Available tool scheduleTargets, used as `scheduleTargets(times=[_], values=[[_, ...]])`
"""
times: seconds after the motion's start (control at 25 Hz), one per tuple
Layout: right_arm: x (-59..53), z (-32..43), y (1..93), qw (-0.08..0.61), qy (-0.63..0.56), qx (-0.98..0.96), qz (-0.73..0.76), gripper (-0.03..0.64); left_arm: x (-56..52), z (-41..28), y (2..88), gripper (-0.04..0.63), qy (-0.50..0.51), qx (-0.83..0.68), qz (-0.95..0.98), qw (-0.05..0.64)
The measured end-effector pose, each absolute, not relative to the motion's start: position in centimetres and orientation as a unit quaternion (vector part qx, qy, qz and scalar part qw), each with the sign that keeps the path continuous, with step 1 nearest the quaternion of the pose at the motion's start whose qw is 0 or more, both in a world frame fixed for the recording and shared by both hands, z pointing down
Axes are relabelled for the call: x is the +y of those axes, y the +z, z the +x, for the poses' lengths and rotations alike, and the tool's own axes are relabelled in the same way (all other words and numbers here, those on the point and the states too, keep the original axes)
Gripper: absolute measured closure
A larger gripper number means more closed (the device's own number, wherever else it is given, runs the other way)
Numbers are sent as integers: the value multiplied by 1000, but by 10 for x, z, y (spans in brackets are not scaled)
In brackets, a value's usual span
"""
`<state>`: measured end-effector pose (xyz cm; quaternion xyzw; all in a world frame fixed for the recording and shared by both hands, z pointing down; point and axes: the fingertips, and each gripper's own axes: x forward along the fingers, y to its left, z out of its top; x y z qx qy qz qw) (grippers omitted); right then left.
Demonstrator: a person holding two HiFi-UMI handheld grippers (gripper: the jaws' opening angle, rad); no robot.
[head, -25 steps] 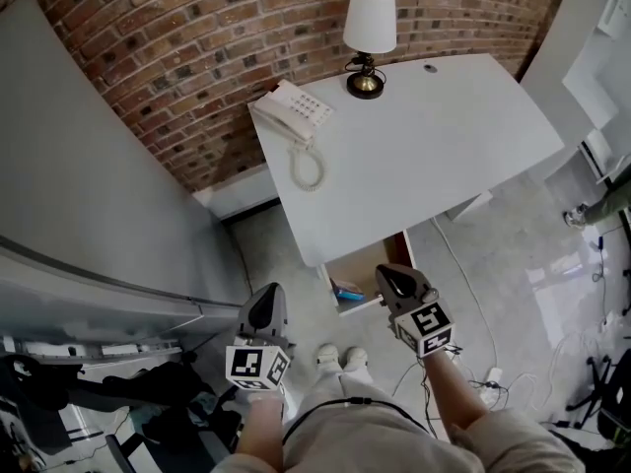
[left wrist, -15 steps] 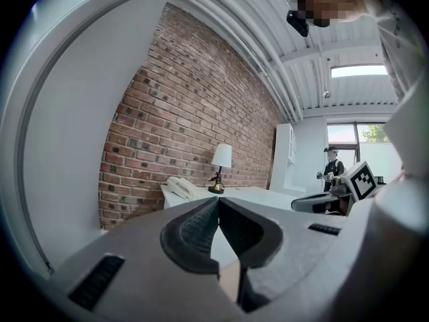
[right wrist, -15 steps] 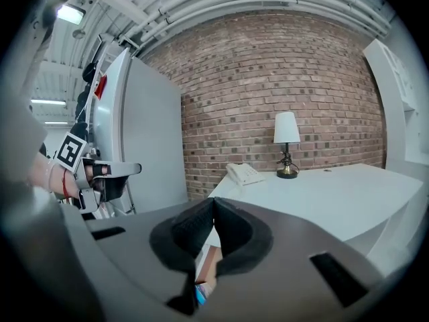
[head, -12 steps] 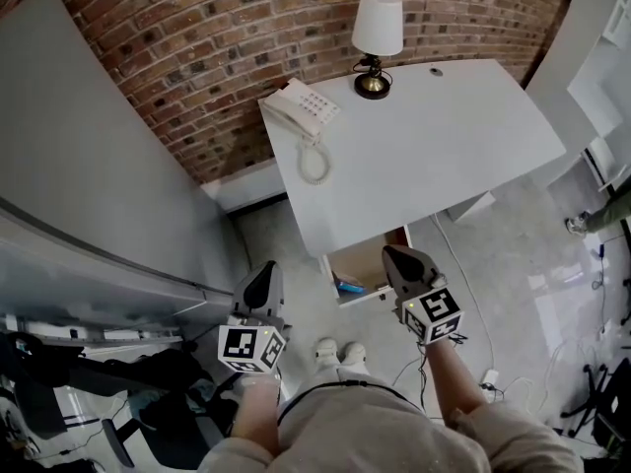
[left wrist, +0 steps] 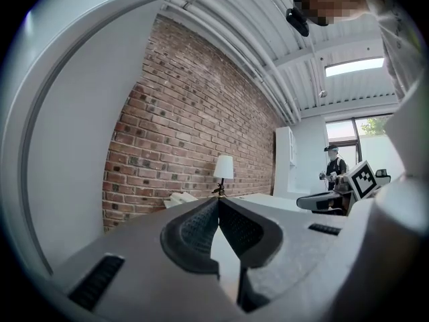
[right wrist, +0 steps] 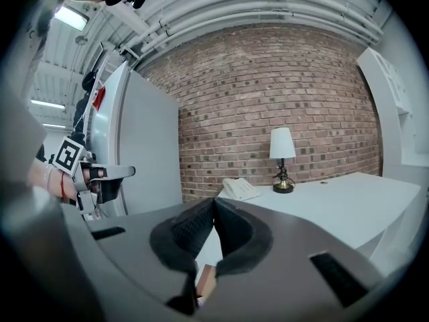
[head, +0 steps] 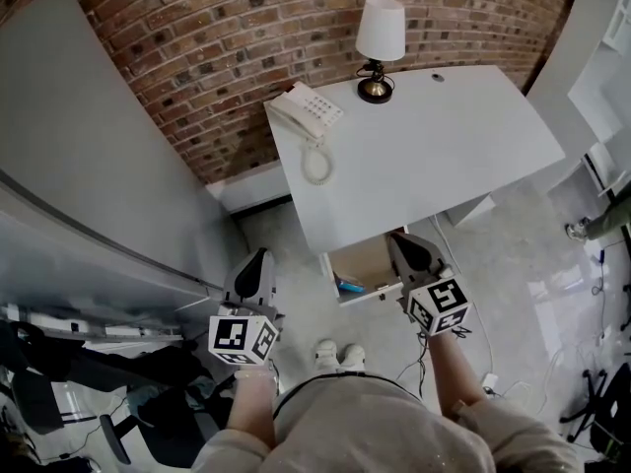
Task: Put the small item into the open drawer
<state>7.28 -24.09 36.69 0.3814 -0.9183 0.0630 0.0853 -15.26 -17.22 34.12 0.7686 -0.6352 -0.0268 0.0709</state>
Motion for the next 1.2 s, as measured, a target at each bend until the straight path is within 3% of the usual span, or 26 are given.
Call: scheduleTargets(times=[1.2], values=[[-243, 73, 341, 54, 60, -919, 386, 612, -164, -173, 324, 591, -8, -655, 754, 44]])
